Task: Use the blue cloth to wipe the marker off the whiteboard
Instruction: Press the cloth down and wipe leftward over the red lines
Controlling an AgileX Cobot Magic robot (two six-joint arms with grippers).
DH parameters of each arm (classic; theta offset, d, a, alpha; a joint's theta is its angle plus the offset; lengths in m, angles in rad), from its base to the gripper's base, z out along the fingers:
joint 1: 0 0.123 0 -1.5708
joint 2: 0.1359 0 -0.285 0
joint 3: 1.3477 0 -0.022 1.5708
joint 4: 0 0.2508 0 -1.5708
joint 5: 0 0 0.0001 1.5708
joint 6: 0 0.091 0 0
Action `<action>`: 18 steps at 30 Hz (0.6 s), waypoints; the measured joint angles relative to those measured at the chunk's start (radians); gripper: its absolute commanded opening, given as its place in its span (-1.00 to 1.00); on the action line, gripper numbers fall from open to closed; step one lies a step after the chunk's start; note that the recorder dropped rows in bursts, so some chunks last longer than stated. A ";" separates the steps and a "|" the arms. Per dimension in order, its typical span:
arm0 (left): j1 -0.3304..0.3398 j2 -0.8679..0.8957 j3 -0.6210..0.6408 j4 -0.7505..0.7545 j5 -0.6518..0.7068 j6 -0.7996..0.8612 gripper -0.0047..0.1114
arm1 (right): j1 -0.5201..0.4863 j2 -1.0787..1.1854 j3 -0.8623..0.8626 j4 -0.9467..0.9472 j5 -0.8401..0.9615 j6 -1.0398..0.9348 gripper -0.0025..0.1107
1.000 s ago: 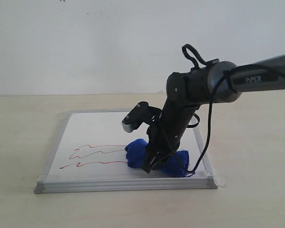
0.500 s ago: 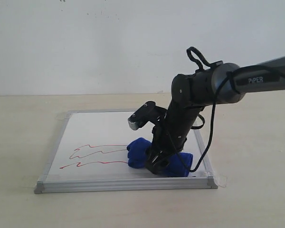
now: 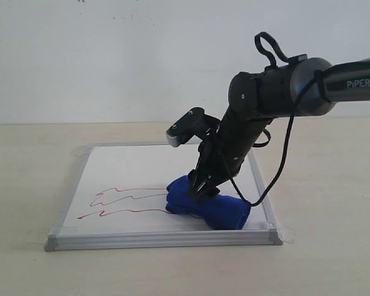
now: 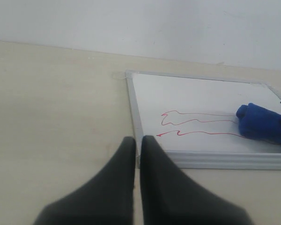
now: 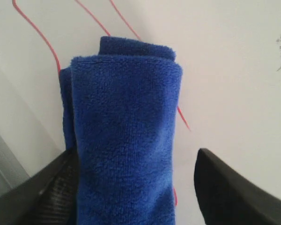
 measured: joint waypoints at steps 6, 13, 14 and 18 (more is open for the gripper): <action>0.000 0.000 0.000 0.000 0.000 0.000 -0.85 | -0.002 0.047 0.002 0.013 -0.014 0.000 0.21; 0.000 0.000 0.000 0.000 0.000 0.000 -0.85 | -0.002 0.060 0.002 0.022 -0.029 0.002 0.00; 0.000 0.000 0.000 0.000 0.000 0.000 -0.85 | -0.002 0.061 0.002 0.023 -0.029 0.002 -0.12; 0.000 0.000 0.000 0.000 0.000 0.000 -0.85 | -0.002 0.061 0.002 0.029 -0.029 0.002 -0.38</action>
